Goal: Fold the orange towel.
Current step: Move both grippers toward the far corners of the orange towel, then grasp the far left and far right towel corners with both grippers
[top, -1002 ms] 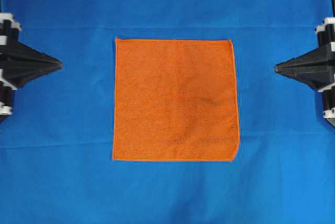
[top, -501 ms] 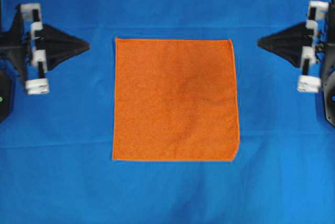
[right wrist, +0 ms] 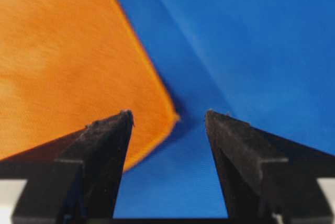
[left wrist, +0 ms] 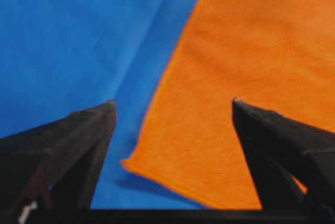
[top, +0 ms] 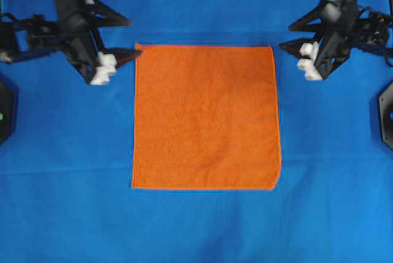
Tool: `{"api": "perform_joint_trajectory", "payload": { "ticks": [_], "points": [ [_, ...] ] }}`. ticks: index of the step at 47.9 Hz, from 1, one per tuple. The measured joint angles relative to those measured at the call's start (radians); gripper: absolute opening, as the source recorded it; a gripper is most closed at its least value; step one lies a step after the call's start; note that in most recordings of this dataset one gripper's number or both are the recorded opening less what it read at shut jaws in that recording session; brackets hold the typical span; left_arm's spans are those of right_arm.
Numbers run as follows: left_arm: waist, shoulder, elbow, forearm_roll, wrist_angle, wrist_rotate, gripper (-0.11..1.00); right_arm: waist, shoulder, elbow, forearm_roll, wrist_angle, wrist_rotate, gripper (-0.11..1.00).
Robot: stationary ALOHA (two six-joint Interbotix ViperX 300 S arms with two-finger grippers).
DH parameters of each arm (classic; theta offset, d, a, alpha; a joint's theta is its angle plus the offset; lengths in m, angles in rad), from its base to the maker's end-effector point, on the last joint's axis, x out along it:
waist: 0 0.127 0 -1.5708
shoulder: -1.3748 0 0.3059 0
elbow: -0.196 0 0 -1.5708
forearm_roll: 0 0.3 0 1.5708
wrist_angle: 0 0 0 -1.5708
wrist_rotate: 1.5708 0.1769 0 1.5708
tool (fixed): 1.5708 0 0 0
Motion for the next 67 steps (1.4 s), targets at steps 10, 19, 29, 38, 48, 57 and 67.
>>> {"api": "perform_joint_trajectory", "payload": {
  "ticks": [10, 19, 29, 38, 48, 57, 67],
  "points": [
    [0.026, 0.224, -0.044, 0.000, -0.081, -0.002, 0.83, -0.034, 0.192, -0.009, 0.002, -0.120, 0.002, 0.57],
    [0.049, 0.362, -0.078, 0.000, -0.114, -0.002, 0.83, -0.034, 0.313, -0.028, 0.000, -0.192, 0.002, 0.57],
    [0.066, 0.400, -0.094, -0.002, -0.130, 0.000, 0.73, -0.034, 0.359, -0.058, 0.002, -0.204, 0.000, 0.56],
    [0.072, 0.402, -0.097, -0.008, -0.130, 0.000, 0.32, -0.031, 0.360, -0.060, 0.002, -0.195, -0.005, 0.26],
    [0.046, 0.403, -0.097, -0.006, -0.129, -0.002, 0.03, -0.008, 0.360, -0.061, -0.002, -0.167, -0.005, 0.00],
    [0.041, 0.402, -0.101, -0.006, -0.115, -0.002, 0.03, -0.008, 0.353, -0.060, -0.002, -0.161, -0.005, 0.00],
    [0.032, 0.379, -0.097, -0.005, -0.083, 0.002, 0.03, -0.006, 0.318, -0.057, 0.000, -0.158, -0.005, 0.00]
  ]
}}
